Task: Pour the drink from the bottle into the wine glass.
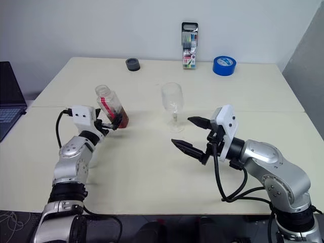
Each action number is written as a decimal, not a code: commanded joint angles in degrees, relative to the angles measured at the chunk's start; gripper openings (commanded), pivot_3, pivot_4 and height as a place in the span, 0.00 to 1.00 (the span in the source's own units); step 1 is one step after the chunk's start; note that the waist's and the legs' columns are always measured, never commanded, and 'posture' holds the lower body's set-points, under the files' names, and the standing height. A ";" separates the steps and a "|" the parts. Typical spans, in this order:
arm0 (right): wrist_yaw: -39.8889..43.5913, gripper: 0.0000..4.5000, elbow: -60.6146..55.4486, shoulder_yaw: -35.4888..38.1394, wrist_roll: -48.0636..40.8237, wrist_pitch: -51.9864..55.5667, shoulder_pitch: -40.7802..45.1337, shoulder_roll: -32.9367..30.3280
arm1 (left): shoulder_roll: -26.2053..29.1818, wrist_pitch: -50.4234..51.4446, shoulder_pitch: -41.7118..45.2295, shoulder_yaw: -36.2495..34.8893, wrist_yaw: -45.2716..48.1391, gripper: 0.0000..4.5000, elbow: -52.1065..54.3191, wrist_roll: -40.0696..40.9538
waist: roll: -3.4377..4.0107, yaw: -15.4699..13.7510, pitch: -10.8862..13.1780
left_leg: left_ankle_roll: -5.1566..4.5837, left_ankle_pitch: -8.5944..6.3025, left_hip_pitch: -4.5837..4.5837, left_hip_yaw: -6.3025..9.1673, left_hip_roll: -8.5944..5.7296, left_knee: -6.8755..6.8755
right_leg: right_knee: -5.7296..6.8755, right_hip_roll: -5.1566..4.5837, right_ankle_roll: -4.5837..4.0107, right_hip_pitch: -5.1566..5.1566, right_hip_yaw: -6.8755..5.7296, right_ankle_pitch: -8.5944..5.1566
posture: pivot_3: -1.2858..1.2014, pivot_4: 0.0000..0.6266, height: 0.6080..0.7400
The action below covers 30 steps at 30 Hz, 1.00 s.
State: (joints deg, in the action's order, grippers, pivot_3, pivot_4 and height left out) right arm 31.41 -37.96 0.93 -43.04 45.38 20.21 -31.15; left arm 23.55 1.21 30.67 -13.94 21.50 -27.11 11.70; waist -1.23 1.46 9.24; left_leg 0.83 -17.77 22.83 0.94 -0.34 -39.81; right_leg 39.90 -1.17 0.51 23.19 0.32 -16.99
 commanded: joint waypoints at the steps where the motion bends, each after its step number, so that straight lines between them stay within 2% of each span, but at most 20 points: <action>1: -0.22 1.00 -2.37 1.10 -1.15 -0.64 0.73 -0.48 | -0.19 -5.36 3.53 0.17 -0.25 1.00 -4.91 -1.05 | 0.00 0.00 0.00 | 0.00 0.00 0.00 0.00 0.00 0.00 | 0.00 0.00 0.00 0.00 0.00 0.00 | 0.52 0.24 1.00; 5: -0.55 1.00 -2.43 1.16 -1.25 -0.77 0.52 -0.59 | 0.04 -8.01 5.30 0.35 -0.29 1.00 -9.45 -1.81 | 0.00 0.04 0.00 | 0.00 0.00 0.01 0.01 0.00 0.00 | 0.00 0.00 0.00 0.01 -0.01 0.00 | 0.52 0.24 1.00; 8: -0.61 1.00 -2.51 1.23 -1.06 -0.96 0.27 -0.73 | 0.41 -9.33 5.43 0.14 -0.03 0.87 -11.72 -2.01 | 0.00 0.04 0.00 | 0.00 0.00 0.01 0.00 0.00 0.00 | 0.01 0.00 0.00 0.01 -0.01 0.00 | 0.52 0.24 1.00; 14: -0.64 1.00 -2.41 1.27 -0.80 -1.22 0.09 -0.85 | 0.58 -10.50 5.68 -0.17 0.75 0.45 -13.05 -1.46 | 0.00 0.07 0.00 | 0.00 0.00 0.00 0.00 0.00 0.00 | 0.02 0.00 0.00 0.01 -0.01 0.00 | 0.52 0.24 1.00; 16: -0.54 1.00 -2.22 1.24 -0.62 -1.39 0.07 -0.88 | 0.57 -10.77 5.85 -0.18 0.69 0.38 -13.35 -1.42 | 0.00 0.08 0.00 | 0.00 0.00 0.00 0.00 0.00 -0.01 | 0.03 0.00 0.00 0.01 -0.01 0.00 | 0.52 0.24 1.00; 22: -1.01 1.00 -1.82 1.36 0.63 -2.45 -0.38 -0.76 | 1.51 -9.99 6.29 0.63 -0.29 0.37 -11.90 -2.82 | 0.00 0.08 0.00 | 0.00 0.00 0.00 0.01 0.00 -0.01 | 0.03 0.00 0.00 0.01 -0.01 0.00 | 0.52 0.24 1.00; 30: -3.61 1.00 -0.29 2.80 5.06 -7.07 -0.94 0.50 | 6.57 -8.65 9.85 6.34 2.54 0.37 -3.81 -8.53 | -0.03 -0.02 0.01 | 0.02 0.01 0.06 0.03 0.00 -0.04 | 0.02 -0.01 0.00 0.04 -0.03 0.00 | 0.52 0.24 1.00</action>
State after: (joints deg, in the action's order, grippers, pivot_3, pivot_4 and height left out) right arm 28.42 -37.78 1.36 -39.12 41.15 19.17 -31.02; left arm 28.57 -6.56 37.75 -8.82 22.82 -35.45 4.38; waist -1.26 1.44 9.26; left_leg 0.85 -17.76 22.90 0.97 -0.35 -39.85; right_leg 39.93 -1.19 0.51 23.23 0.30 -16.99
